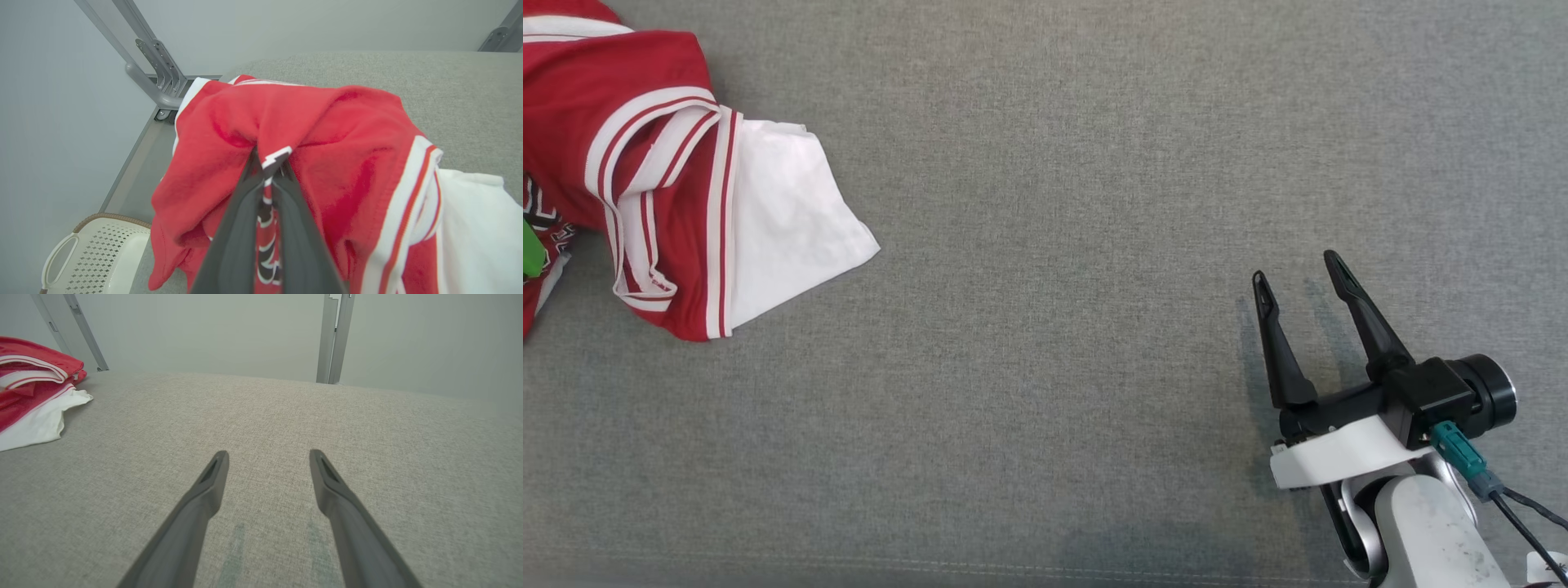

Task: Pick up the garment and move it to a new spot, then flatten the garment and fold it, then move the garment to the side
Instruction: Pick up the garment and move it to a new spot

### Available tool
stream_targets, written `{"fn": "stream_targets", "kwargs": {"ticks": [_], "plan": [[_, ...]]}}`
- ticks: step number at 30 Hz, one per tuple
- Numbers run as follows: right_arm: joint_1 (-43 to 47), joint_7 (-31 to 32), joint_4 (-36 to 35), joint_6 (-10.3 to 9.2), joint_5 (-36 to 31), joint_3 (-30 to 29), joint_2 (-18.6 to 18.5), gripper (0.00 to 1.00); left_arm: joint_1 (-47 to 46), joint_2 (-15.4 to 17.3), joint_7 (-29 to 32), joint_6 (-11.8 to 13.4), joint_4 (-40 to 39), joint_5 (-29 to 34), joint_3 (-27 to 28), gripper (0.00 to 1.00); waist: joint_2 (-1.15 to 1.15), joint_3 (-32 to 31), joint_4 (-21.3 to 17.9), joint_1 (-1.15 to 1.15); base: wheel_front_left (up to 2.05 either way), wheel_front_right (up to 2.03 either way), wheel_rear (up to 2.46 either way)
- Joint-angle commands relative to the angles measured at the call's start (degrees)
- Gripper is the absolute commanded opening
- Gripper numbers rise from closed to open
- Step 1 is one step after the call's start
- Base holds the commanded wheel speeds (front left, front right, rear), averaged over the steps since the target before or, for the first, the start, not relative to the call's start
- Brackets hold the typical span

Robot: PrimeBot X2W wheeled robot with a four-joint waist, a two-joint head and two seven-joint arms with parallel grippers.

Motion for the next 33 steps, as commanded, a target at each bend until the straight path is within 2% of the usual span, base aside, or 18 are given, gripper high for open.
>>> {"fn": "stream_targets", "kwargs": {"ticks": [1,10,21,26,33], "plan": [[-0.05,-0.16,0.29,0.0,0.5,0.14,-0.18,1.0,-1.13,0.83,-0.47,0.13,-0.66,0.32,-0.57,0.0,0.41,-2.67,-0.85,0.0,0.0,0.0,0.0],[1.53,-0.16,1.81,0.0,3.67,0.32,-0.17,1.0,-5.89,2.84,0.1,0.13,-8.34,3.0,-7.09,0.0,0.41,-9.87,-3.95,0.0,0.0,0.0,0.0],[3.55,-0.16,2.79,0.0,6.1,-0.19,-0.17,1.0,-10.08,-0.83,1.93,0.15,-19.2,4.36,-12.82,0.0,0.41,-15.51,-8.91,0.0,0.0,0.0,0.0],[4.74,-0.16,2.95,0.0,6.47,-0.87,-0.17,1.0,-8.21,-5.33,2.63,0.97,-24.18,3.27,-14.5,0.0,0.41,-17.04,-11.5,0.0,0.0,0.0,0.0],[4.92,-0.16,2.65,0.0,6.88,-1.26,-0.16,1.0,-2.79,-12.71,1.41,3.78,-27.6,1.4,-16.84,0.0,0.41,-16.02,-14.33,0.0,0.0,0.0,0.0]]}}
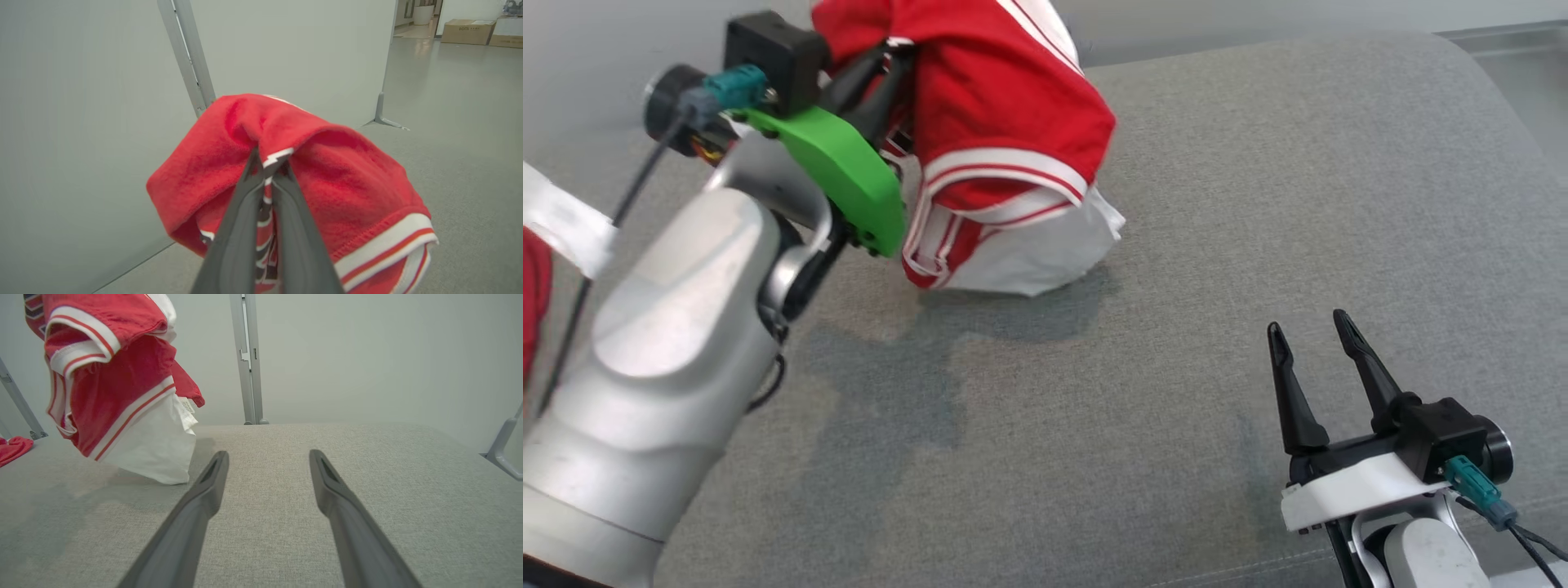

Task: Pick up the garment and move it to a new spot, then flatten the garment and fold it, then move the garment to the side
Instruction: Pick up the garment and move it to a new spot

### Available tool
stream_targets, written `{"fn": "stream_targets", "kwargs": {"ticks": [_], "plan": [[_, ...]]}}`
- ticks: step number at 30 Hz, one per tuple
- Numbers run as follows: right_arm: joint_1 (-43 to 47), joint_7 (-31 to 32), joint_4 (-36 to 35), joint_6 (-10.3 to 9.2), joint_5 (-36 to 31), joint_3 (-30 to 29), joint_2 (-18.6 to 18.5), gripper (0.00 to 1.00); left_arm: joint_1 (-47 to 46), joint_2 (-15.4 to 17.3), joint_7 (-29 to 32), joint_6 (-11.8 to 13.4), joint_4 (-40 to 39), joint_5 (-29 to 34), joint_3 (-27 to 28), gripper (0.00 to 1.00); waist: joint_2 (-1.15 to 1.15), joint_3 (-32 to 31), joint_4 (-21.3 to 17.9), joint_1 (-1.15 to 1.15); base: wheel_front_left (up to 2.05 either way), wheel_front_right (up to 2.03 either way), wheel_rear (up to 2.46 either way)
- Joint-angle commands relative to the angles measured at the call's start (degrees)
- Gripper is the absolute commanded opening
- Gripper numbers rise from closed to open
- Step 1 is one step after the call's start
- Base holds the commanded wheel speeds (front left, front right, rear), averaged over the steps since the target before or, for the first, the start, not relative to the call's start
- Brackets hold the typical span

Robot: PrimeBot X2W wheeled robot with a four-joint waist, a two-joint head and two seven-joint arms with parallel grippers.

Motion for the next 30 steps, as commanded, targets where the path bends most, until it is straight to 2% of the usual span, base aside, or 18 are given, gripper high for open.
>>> {"fn": "stream_targets", "kwargs": {"ticks": [1,7,15,24,25,27,30], "plan": [[-0.1,-0.16,-0.21,0.0,0.22,0.14,-0.12,1.0,2.11,-1.57,-0.98,0.65,0.36,-1.09,-0.43,0.0,0.4,0.64,-1.85,0.0,0.0,0.0,0.0],[-1.57,-0.16,-0.37,0.0,0.61,0.78,-0.11,1.0,6.62,-6.08,-4.86,2.35,7.09,0.64,-3.32,0.0,0.4,3.22,-3.79,0.0,0.0,0.0,0.0],[-2.71,-0.16,-0.38,0.0,0.54,1.53,-0.12,1.0,10.24,-10.46,-12.41,3.29,22.7,0.29,-3.38,0.0,0.4,5.28,-5.46,0.0,0.0,0.0,0.0],[-2.08,-0.16,0.23,0.0,-0.15,1.71,-0.12,1.0,12.17,-14.62,-16.41,0.84,35.07,-1.88,-1.81,0.0,0.4,4.58,-5.36,0.0,0.0,0.0,0.0],[-1.89,-0.16,0.29,0.0,-0.24,1.69,-0.12,1.0,12.25,-15.03,-16.66,0.47,35.78,-2.07,-1.64,0.1,0.4,4.31,-5.18,0.0,0.0,0.0,0.0],[-1.48,-0.16,0.4,0.0,-0.37,1.63,-0.12,1.0,12.73,-15.99,-17.2,-0.08,37.04,-2.21,-0.92,1.0,0.4,3.32,-4.49,0.0,0.0,0.0,0.0],[-0.98,-0.16,0.55,0.0,-0.41,1.55,-0.12,1.0,13.15,-16.22,-17.31,-0.16,36.62,-1.9,-0.01,1.0,0.4,2.47,-3.93,0.0,0.0,0.0,0.0]]}}
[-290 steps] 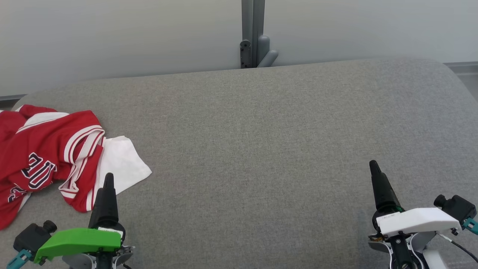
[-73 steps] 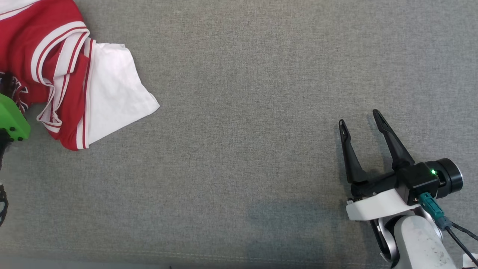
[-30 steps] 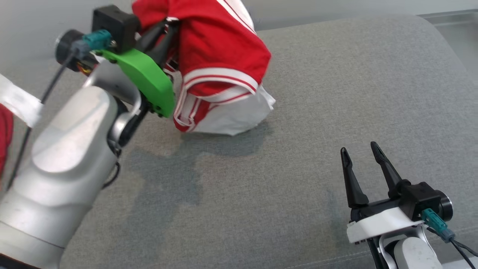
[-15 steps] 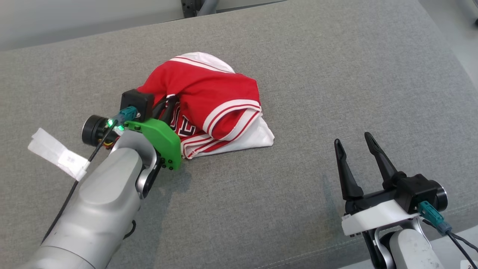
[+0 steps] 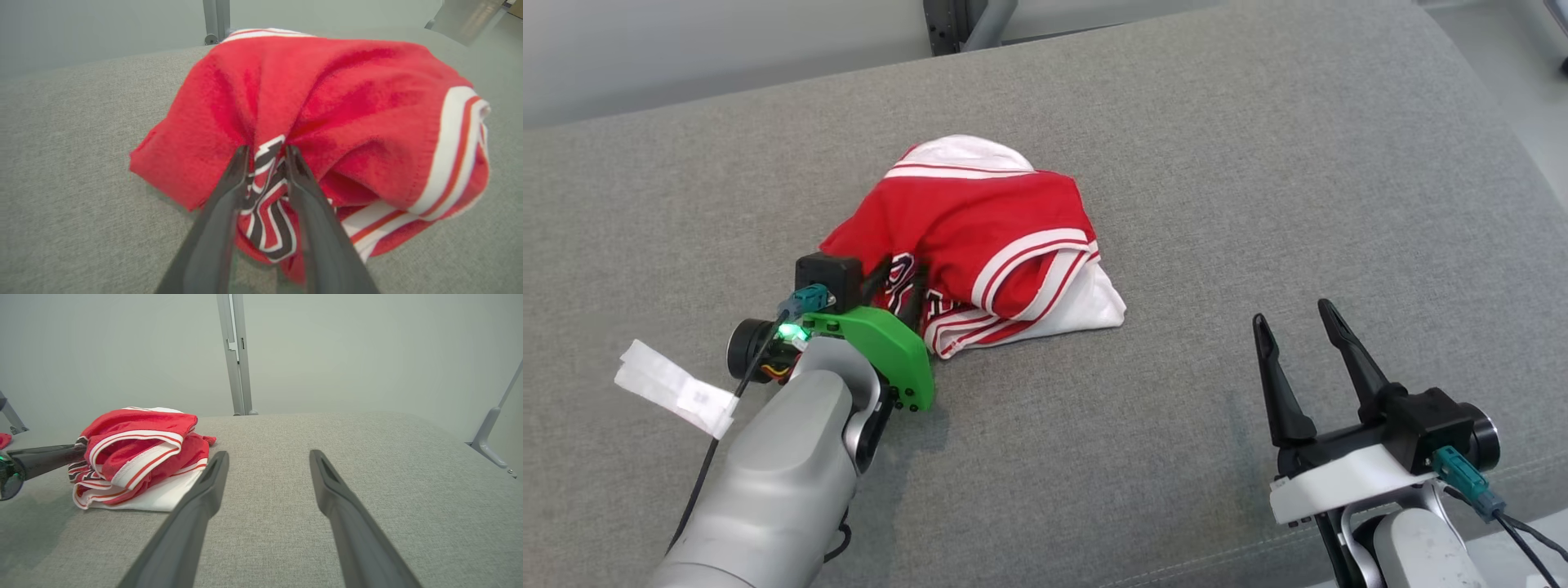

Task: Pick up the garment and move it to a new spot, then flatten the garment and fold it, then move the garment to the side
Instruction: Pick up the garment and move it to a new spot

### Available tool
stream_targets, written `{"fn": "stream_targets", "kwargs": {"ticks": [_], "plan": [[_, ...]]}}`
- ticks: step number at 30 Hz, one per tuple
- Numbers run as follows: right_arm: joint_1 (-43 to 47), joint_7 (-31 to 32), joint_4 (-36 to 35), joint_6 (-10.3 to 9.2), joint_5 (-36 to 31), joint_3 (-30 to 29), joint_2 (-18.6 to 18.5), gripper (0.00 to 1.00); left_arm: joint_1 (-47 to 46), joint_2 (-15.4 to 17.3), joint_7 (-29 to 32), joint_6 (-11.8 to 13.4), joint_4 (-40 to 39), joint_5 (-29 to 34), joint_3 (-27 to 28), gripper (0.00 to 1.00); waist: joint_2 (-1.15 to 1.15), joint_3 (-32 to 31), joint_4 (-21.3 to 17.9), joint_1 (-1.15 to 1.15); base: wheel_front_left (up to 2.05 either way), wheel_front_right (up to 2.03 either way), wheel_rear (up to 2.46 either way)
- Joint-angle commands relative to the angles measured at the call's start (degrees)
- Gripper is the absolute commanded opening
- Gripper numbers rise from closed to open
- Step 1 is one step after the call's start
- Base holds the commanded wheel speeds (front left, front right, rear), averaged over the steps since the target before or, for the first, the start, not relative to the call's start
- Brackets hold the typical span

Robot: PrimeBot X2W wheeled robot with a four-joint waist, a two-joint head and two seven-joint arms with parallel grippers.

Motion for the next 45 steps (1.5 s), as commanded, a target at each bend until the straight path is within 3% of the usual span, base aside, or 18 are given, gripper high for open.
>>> {"fn": "stream_targets", "kwargs": {"ticks": [1,7,17,32,45], "plan": [[0.9,-0.16,0.21,0.0,-0.43,-0.16,-0.12,1.0,0.72,0.17,-0.28,0.16,-1.2,0.53,0.96,1.0,0.41,-1.21,1.0,0.0,0.0,0.0,0.0],[1.81,-0.16,0.84,0.0,-0.69,-0.59,-0.12,1.0,6.28,1.35,-0.21,2.44,-11.6,5.33,8.14,1.0,0.41,-4.09,2.87,0.0,0.0,0.0,0.0],[2.64,-0.16,0.23,0.0,-1.7,-1.84,-0.12,1.0,23.42,1.5,-0.2,5.27,-30.08,14.72,23.98,1.0,0.41,-7.88,4.84,0.0,0.0,0.0,0.0],[5.41,-0.15,-1.8,0.0,-0.5,-3.29,-0.12,1.0,44.79,-2.06,-0.2,3.64,-47.74,24.47,40.94,1.0,0.41,-10.44,6.49,0.0,0.0,0.0,0.0],[6.59,-0.15,-1.08,0.0,1.01,-2.95,-0.12,1.0,50.63,-4.04,-0.2,1.65,-51.33,26.49,46.67,1.0,0.41,-11.16,6.47,0.0,0.0,0.0,0.0]]}}
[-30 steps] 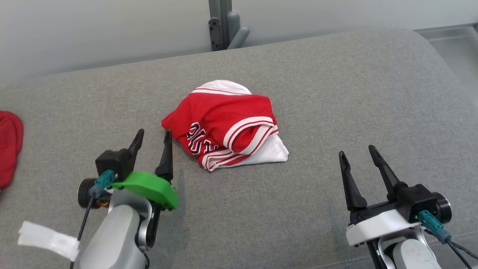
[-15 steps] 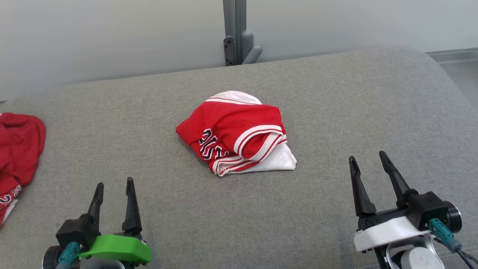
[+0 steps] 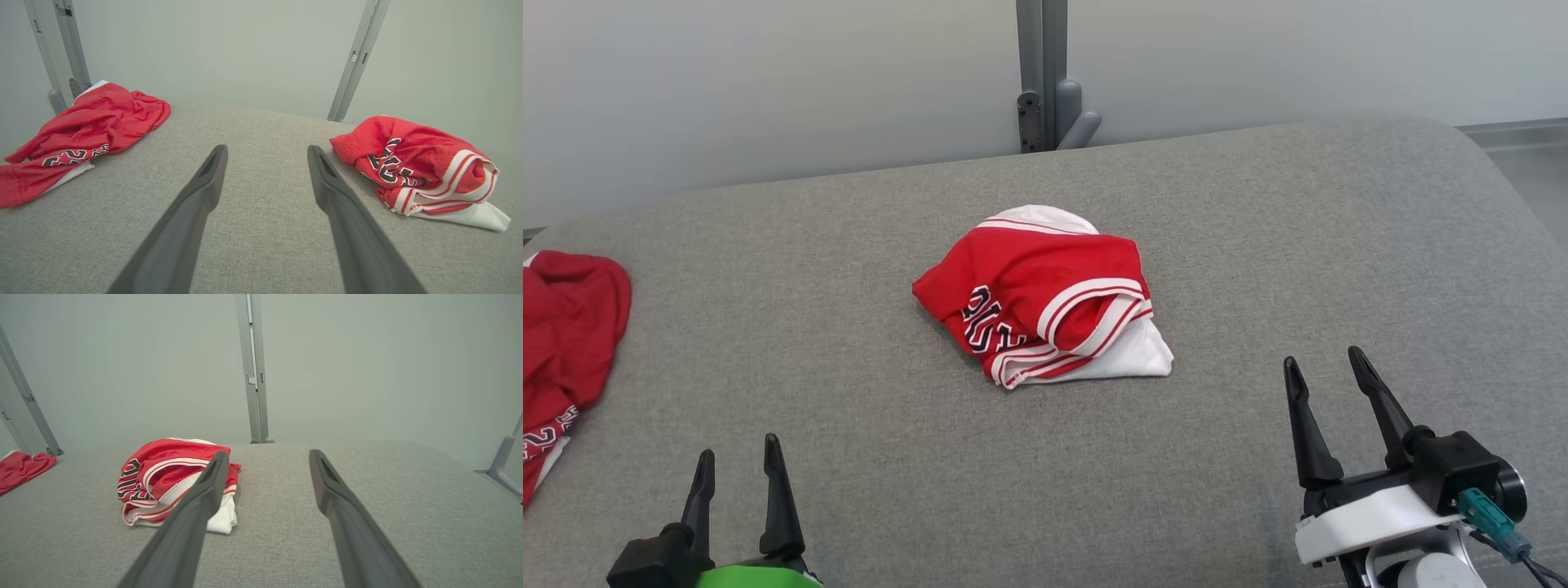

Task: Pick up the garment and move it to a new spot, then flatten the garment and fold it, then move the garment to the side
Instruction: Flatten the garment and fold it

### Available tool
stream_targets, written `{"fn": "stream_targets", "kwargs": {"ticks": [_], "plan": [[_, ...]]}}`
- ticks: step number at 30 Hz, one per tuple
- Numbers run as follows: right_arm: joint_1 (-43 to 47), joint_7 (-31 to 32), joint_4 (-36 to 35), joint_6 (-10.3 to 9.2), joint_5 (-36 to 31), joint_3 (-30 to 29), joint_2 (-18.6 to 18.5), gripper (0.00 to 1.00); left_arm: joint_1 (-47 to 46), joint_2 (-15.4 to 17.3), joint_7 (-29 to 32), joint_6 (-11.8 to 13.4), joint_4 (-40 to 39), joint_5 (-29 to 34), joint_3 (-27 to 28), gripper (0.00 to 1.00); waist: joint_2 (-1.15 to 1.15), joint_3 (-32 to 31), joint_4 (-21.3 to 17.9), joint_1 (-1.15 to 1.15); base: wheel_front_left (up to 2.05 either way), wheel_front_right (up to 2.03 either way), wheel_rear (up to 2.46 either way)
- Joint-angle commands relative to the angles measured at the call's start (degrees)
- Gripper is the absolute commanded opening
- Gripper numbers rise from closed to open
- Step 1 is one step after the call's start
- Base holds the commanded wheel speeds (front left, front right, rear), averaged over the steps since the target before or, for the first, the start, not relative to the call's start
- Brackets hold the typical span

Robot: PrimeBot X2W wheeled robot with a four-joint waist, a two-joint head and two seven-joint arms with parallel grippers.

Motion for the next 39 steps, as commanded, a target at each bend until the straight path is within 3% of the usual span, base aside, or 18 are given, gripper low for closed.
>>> {"fn": "stream_targets", "kwargs": {"ticks": [1,26,32,39], "plan": [[0.57,-0.15,0.11,0.0,0.31,0.04,-0.12,1.0,0.7,-0.06,0.0,-0.11,-0.21,0.01,0.1,1.0,0.41,0.02,-0.04,0.0,0.0,0.0,0.0],[-0.29,-0.15,0.0,0.0,0.33,0.11,-0.12,1.0,-0.18,-0.09,0.0,0.79,-0.13,-0.88,-0.84,1.0,0.41,1.19,0.02,0.0,0.0,0.0,0.0],[-0.94,-0.15,0.1,0.0,0.53,-0.31,-0.13,1.0,-2.9,-0.07,0.0,-0.34,0.4,0.52,-3.49,1.0,0.41,2.38,-0.08,0.0,0.0,0.0,0.0],[-2.38,-0.15,0.39,0.0,0.66,-0.35,-0.13,1.0,-11.32,-0.06,-0.01,-2.65,6.14,3.11,-11.37,1.0,0.41,5.0,-1.2,0.0,0.0,0.0,0.0]]}}
